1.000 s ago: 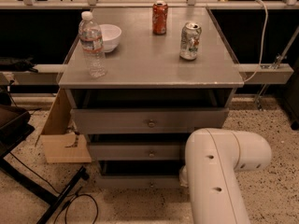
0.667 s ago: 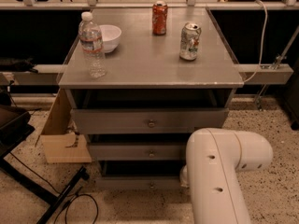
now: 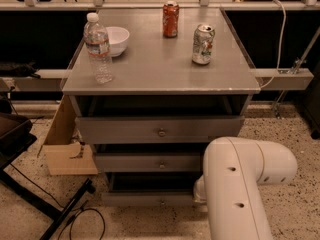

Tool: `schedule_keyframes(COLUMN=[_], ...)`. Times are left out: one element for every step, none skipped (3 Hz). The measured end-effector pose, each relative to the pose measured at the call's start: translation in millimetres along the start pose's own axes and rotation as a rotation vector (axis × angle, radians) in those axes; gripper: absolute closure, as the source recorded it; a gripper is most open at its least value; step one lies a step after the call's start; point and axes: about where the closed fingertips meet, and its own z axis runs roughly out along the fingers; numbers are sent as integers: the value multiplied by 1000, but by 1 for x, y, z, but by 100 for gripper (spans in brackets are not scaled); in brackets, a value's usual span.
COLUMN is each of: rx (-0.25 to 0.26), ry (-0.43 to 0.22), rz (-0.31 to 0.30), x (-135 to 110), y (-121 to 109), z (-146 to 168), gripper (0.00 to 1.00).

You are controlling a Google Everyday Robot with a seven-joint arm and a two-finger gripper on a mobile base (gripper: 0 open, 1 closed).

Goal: Open bottom drawer

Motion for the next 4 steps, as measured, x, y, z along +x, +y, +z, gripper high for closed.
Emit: schedule_keyframes(rx=[-22, -22, -43, -43], ry=[2, 2, 3, 3], rz=[15, 15, 30, 30], x=[6, 4, 9, 8], y=[15, 15, 28, 28], z=[-1, -1, -2, -3], gripper=[100, 100, 100, 100])
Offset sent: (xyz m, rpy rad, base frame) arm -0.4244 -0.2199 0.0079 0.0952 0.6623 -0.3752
